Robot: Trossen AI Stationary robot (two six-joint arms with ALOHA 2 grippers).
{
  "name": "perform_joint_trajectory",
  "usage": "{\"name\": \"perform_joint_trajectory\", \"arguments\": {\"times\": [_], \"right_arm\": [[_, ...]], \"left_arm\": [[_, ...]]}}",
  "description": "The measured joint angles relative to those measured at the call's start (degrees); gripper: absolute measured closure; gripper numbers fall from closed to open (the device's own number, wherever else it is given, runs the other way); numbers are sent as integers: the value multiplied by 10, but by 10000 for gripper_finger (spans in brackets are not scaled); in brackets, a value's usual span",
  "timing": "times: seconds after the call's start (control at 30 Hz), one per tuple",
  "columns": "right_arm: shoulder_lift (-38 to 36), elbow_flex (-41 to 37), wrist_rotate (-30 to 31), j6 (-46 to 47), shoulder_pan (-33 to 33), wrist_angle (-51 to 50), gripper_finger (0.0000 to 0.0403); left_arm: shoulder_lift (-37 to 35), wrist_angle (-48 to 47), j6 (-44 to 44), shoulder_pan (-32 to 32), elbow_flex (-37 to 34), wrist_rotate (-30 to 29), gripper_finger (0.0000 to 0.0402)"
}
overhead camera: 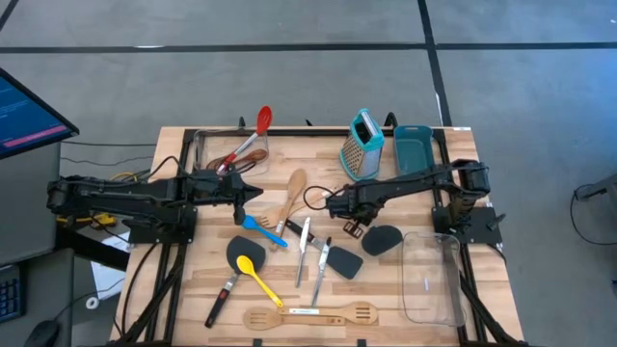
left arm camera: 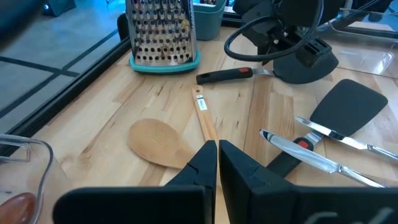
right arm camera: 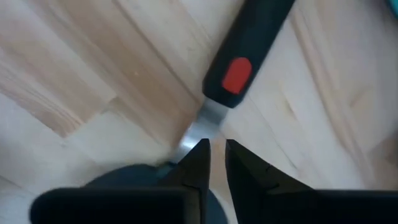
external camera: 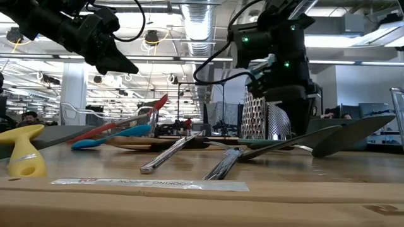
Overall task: Pick & Place Kitchen Items
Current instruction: Put the top right black turner spatula into the right transparent bin
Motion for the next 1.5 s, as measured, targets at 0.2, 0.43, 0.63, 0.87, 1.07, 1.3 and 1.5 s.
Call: {"name": "perform_joint_trajectory", "arguments": {"times": [0.2, 0.43, 0.63, 0.87, 1.07, 1.3, 1.5], "right_arm": [[-30, -35, 23, 5, 15, -15, 397], [-171, -160, 14, 125, 23, 115, 397], [-191, -154, 5, 159, 17, 169, 402], [-114, -125, -25, 151, -21, 165, 402], [-110, -106, -44, 141, -27, 155, 401], [-118, -103, -62, 144, -27, 127, 370], [-111, -103, -71, 146, -29, 125, 293]], "left_arm": [[0, 0, 0, 0, 0, 1, 399], [0, 3, 0, 0, 0, 1, 399], [0, 17, 0, 0, 0, -7, 399], [0, 17, -1, 0, 0, -7, 399], [0, 17, -1, 0, 0, -8, 399], [0, 18, 0, 0, 0, -9, 399], [0, 17, -1, 0, 0, -9, 399]]}}
